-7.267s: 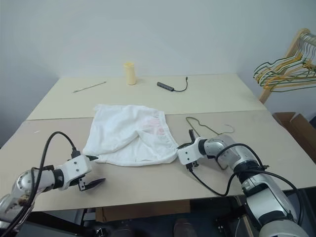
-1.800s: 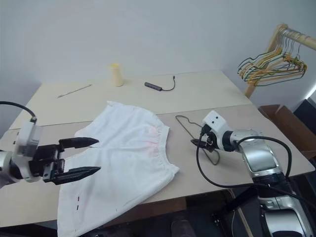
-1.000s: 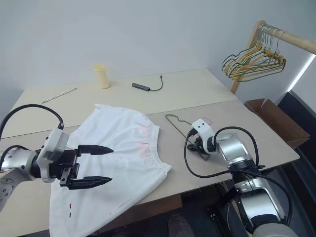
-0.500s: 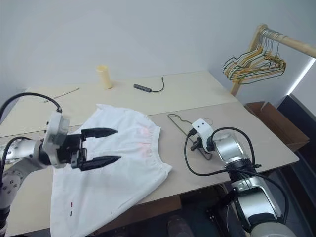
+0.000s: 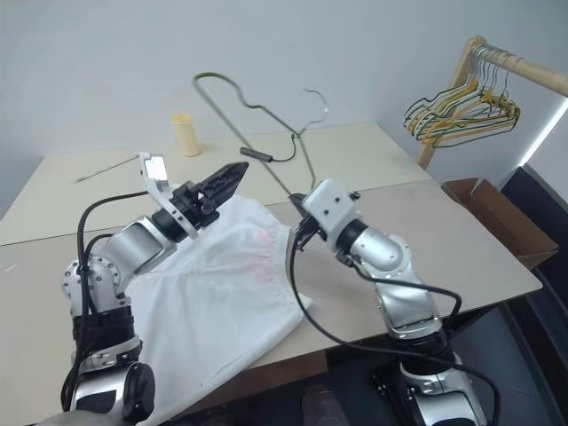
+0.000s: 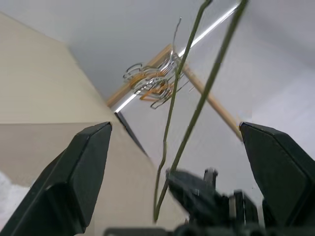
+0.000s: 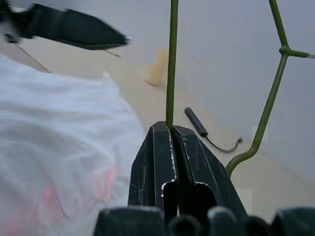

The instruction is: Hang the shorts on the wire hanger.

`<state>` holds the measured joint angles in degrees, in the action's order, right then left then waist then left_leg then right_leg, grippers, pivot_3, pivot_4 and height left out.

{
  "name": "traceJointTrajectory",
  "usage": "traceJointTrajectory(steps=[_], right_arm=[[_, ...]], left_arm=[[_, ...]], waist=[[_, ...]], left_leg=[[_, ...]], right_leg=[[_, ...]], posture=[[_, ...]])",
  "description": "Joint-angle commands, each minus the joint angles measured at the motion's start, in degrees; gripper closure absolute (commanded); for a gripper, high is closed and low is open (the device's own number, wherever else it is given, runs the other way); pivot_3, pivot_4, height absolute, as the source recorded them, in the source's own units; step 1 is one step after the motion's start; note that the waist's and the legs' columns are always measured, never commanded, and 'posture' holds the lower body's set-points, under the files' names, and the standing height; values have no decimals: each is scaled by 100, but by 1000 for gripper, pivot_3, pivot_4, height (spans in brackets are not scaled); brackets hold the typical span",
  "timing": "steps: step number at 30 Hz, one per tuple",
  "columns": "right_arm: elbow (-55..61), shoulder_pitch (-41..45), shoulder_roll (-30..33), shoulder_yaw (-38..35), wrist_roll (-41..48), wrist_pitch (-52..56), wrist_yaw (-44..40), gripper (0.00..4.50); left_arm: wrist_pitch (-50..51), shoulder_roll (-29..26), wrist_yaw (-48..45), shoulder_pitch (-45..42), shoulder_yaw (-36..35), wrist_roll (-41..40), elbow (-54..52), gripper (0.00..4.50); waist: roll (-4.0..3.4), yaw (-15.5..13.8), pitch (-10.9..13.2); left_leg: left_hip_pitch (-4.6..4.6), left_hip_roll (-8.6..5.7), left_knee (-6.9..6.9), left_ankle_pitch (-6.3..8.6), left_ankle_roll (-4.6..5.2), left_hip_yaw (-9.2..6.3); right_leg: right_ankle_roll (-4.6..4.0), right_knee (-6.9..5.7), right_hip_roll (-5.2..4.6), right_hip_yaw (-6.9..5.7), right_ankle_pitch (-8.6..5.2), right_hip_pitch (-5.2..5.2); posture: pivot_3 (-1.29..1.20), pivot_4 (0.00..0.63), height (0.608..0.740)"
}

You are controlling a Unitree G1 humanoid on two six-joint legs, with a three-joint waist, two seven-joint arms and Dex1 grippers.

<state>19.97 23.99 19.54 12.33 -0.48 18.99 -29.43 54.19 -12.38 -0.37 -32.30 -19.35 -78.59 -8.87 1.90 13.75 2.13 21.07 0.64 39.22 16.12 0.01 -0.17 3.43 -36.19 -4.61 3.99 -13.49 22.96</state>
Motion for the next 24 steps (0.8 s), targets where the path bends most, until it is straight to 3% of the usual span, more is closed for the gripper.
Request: traceJointTrajectory(steps=[1,3,6,18,21,24], right_arm=[[238,-1,-22,51,-174,-316,136,4459],[245,-40,-47,49,-180,-350,144,4459],[234,-82,-81,35,-244,-354,215,4500],[114,-158,-55,146,-519,-541,205,4500],[111,-117,24,213,-623,-506,137,4500],[48,-89,127,298,-789,-711,121,3751]], left_arm=[[-227,-1,-136,-177,148,93,-279,0],[-301,32,-94,-180,167,55,-344,0],[-485,63,37,-140,203,204,-426,569],[-717,1,49,-110,315,549,-422,4473],[-737,-163,-246,-79,555,947,-554,4473],[-909,-174,-388,-22,753,1382,-562,4500]], waist=[[0,3,0],[0,3,0],[0,4,0],[0,9,0],[0,12,0],[0,17,0]], left_leg=[[0,0,0,-1,0,0],[0,1,1,-4,0,-1],[-2,7,1,-6,0,-1],[-1,7,1,-7,0,0],[-2,6,1,-7,0,0],[-2,6,1,-7,0,1]], right_leg=[[-1,-1,1,0,1,0],[-4,-1,6,0,3,0],[-9,0,15,0,5,-2],[-11,4,18,2,6,-1],[-11,4,19,2,6,-1],[-11,6,19,2,6,-2]], posture=[[-238,0,740],[-238,0,740],[-239,0,740],[-236,0,740],[-238,0,740],[-241,0,740]])
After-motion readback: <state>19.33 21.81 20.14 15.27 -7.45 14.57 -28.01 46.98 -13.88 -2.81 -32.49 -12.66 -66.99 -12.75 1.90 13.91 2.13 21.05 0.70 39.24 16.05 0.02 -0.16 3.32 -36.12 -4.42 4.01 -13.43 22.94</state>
